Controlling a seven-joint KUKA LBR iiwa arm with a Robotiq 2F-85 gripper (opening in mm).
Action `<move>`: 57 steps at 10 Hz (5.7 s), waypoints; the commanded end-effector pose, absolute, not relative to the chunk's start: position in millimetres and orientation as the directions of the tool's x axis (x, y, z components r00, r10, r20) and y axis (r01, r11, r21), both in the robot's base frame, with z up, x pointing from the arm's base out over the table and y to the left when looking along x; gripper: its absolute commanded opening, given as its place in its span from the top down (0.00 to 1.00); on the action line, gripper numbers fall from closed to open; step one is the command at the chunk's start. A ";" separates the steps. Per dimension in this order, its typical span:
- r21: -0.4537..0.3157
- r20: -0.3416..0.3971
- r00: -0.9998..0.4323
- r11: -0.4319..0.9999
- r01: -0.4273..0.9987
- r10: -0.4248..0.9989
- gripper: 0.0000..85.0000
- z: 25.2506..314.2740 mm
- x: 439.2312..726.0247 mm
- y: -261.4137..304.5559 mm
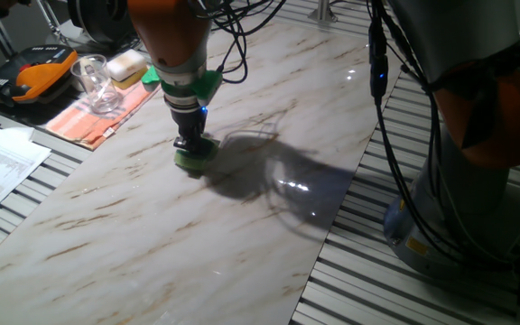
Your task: Clean the tabletop with a sponge
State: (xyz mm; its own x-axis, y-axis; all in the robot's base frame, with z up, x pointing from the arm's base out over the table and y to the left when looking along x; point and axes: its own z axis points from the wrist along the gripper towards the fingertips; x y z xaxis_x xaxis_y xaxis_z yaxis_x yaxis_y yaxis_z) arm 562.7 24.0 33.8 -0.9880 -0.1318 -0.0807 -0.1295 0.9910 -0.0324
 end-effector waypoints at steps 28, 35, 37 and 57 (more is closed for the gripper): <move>-0.068 -0.006 -0.973 0.971 -0.229 -0.230 1.00 36.6 527.8 -87.1; -0.061 0.099 -0.988 0.990 -0.124 -0.118 1.00 35.8 527.9 -89.2; -0.040 0.090 -0.992 0.995 -0.093 -0.089 1.00 25.2 535.9 -89.5; -0.074 0.013 -0.995 0.992 -0.102 -0.102 1.00 43.1 574.1 -53.4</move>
